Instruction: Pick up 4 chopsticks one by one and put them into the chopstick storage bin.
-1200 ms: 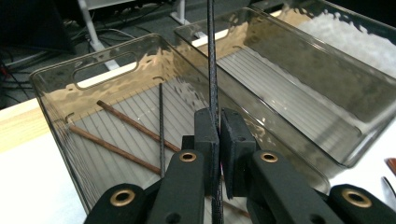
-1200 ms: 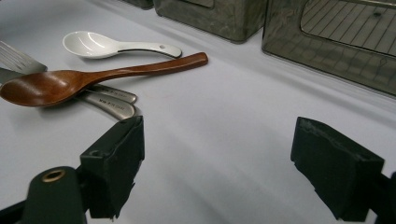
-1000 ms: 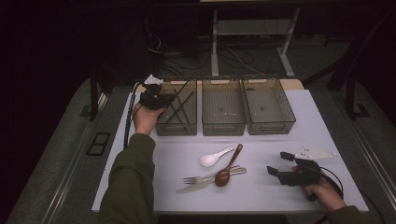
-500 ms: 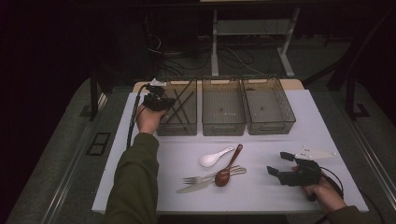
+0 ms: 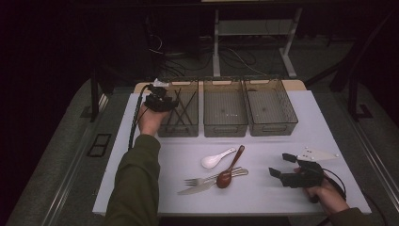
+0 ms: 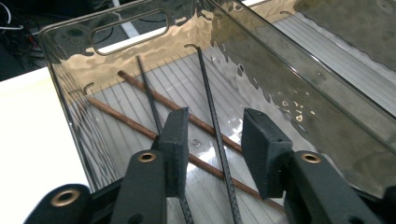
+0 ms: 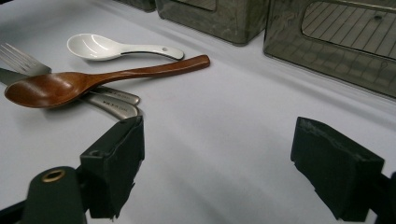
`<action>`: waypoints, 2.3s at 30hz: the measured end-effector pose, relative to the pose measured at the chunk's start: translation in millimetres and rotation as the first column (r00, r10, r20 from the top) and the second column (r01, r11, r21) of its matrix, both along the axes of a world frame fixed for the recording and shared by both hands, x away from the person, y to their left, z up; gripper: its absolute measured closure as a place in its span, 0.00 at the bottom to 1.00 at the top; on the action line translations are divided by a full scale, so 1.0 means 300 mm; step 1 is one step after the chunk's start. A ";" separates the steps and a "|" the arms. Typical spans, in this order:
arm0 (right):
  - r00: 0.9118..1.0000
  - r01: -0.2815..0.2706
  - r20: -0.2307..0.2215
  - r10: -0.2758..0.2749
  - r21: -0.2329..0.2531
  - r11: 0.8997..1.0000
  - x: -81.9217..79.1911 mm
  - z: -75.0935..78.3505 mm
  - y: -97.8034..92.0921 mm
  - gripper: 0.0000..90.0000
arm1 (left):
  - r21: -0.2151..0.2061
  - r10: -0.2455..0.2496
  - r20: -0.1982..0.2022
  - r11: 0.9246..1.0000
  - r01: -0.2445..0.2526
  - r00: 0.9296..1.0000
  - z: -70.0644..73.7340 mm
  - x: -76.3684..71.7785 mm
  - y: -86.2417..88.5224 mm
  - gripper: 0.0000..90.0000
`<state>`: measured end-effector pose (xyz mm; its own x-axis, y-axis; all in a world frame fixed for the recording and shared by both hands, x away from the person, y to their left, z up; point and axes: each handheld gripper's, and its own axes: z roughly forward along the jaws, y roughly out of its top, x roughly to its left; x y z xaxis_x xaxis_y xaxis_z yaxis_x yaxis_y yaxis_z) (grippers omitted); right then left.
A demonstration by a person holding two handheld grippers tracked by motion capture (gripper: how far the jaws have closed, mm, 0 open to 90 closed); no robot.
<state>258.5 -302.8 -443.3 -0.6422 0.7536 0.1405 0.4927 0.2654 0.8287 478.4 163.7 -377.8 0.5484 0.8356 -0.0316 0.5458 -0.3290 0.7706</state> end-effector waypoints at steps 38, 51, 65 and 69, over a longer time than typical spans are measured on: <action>1.000 0.014 0.001 -0.014 0.006 1.000 -0.004 -0.002 -0.011 0.19 | -0.085 -0.222 0.104 0.969 0.231 0.969 0.093 -0.251 -0.029 0.25; 1.000 0.013 -0.002 -0.013 0.005 1.000 -0.007 -0.001 -0.008 0.19 | -0.095 -0.253 0.115 0.960 0.265 0.960 0.034 -0.412 -0.011 0.19; 1.000 0.015 0.002 -0.015 0.004 1.000 -0.009 0.000 -0.010 0.19 | -0.101 -0.268 0.141 0.954 0.283 0.953 -0.028 -0.538 0.006 0.17; 1.000 0.015 0.003 -0.015 0.004 1.000 -0.010 0.000 -0.010 0.19 | -0.109 -0.274 0.142 0.951 0.290 0.951 -0.049 -0.565 0.010 0.16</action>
<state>255.6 -305.9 -443.3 -0.6312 0.7625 0.1419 0.4944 0.2546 0.8311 309.0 166.6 -392.4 0.7674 0.6397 -0.0442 0.3426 -0.3507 0.8716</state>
